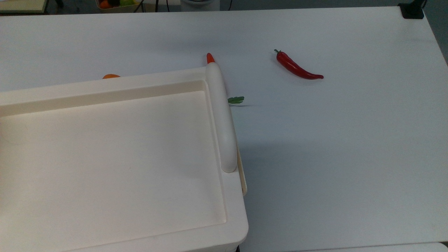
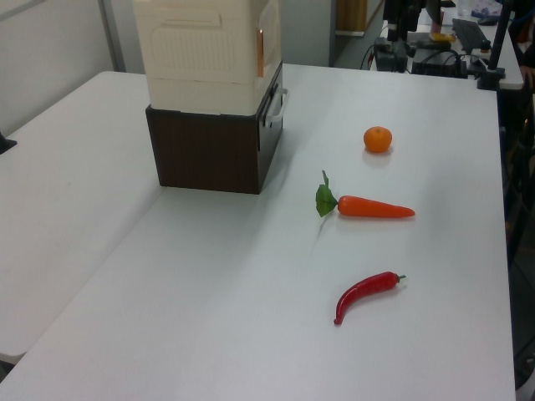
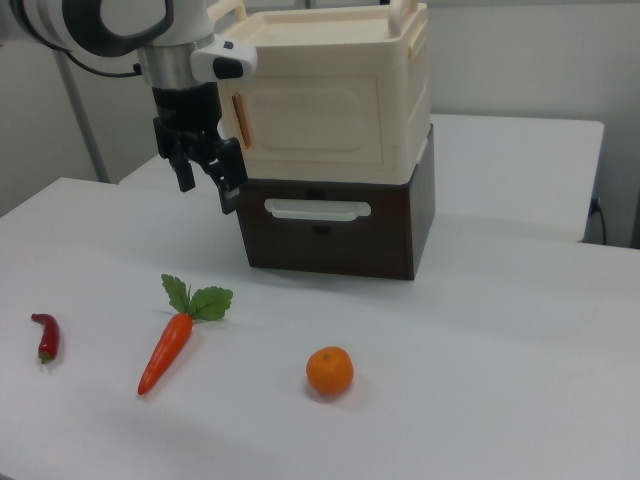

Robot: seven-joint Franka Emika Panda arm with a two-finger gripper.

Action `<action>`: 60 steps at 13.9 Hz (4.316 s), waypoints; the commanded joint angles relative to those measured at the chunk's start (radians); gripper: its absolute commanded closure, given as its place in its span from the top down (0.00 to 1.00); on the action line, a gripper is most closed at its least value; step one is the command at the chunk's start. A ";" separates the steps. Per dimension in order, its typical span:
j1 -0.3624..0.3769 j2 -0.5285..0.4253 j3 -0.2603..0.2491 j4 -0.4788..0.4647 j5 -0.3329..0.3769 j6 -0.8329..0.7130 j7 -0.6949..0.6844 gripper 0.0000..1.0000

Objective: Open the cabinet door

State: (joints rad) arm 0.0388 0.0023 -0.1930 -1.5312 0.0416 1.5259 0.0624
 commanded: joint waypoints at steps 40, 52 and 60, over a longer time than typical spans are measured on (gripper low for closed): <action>0.213 0.338 0.012 0.128 -0.003 0.919 0.016 0.19; 0.217 0.256 0.017 0.094 -0.008 0.660 -0.035 0.00; 0.132 0.133 0.017 0.036 0.018 0.351 -0.119 0.11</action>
State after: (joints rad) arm 0.2126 0.2188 -0.1748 -1.4203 0.0346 2.0198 -0.0266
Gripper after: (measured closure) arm 0.859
